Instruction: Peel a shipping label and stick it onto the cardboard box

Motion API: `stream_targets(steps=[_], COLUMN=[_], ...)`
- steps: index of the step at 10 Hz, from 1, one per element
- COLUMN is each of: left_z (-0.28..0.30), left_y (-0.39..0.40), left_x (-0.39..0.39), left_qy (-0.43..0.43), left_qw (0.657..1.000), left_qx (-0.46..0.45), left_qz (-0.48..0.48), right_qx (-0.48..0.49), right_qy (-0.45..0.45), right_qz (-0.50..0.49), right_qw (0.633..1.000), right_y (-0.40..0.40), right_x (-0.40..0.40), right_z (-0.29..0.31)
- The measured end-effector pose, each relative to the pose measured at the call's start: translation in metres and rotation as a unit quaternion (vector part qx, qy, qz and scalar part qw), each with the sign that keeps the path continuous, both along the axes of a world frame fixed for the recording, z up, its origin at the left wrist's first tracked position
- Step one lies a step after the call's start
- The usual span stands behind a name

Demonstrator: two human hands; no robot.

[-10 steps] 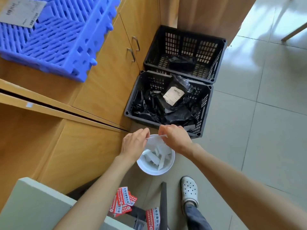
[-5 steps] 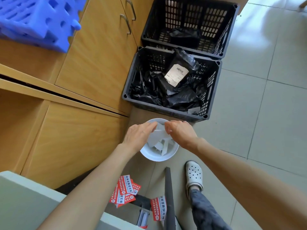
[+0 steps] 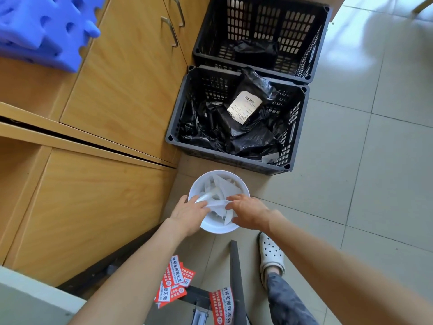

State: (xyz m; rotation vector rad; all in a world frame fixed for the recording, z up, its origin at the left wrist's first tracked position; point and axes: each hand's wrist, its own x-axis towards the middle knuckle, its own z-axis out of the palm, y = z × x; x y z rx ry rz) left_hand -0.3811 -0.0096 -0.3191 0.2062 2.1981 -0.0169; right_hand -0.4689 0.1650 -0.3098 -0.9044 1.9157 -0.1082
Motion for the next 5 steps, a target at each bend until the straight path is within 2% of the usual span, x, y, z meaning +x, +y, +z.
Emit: stream_targets(steps=[2,5], left_z=[0.002,0.015], left_y=[0.000,0.002], left_x=[0.004,0.008], left_qy=[-0.064,-0.106], left_qw=[0.997,0.994], left_qx=[0.018,-0.001], left_qz=[0.032,0.011], right_qx=[0.002,0.006], right_qy=[-0.011,0.001], right_qz=[-0.014,-0.022], right_qw=[1.000,1.000], right_y=[-0.001,0.007], right_x=[0.000,0.000], right_z=[0.004,0.020])
